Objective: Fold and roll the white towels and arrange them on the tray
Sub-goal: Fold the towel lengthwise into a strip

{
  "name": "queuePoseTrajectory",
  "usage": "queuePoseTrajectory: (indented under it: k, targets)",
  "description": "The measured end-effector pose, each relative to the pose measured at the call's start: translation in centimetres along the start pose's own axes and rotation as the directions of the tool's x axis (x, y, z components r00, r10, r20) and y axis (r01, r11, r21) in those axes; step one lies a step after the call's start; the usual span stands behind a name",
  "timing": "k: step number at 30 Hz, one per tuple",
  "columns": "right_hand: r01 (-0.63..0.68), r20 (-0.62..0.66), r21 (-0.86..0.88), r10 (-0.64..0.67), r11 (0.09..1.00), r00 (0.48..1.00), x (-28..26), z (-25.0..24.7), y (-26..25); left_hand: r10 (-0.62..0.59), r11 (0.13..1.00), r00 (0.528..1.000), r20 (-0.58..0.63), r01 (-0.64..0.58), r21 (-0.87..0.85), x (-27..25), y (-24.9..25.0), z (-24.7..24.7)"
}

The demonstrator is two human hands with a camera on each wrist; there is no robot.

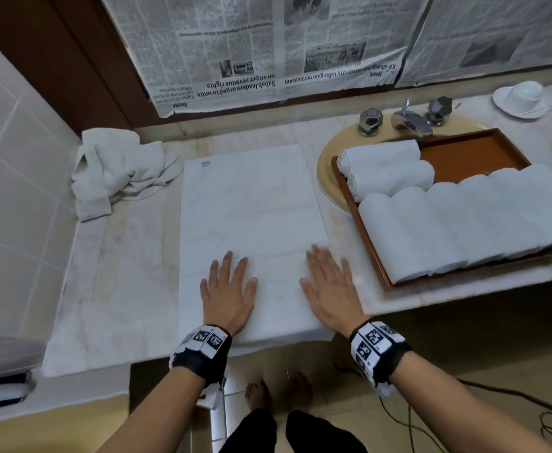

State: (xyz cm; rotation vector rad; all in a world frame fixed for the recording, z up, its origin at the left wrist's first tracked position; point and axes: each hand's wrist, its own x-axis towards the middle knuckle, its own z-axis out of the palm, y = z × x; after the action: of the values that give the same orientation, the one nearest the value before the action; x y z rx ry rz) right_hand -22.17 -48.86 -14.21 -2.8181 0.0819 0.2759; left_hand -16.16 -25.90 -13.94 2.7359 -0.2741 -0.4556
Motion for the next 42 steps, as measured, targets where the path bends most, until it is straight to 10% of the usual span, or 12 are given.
queuePoseTrajectory:
  k: [21, 28, 42]
  targets:
    - [-0.167, 0.033, -0.046, 0.168, 0.985, 0.985, 23.2, -3.5, -1.4, -0.067, 0.983, 0.995, 0.076, 0.053, 0.178, 22.1, -7.8, -8.9]
    - [0.210, 0.084, -0.066, -0.205, 0.975, 0.975, 27.2, -2.0, -8.1, 0.090, 0.979, 0.994, 0.066, -0.101, 0.175, 25.5, -5.2, -8.5]
    - [-0.156, 0.066, 0.040, 0.153, 0.987, 0.986, 33.5, -7.7, 1.8, -0.123, 0.968, 0.991, 0.046, 0.109, 0.228, 31.8, -7.8, -12.0]
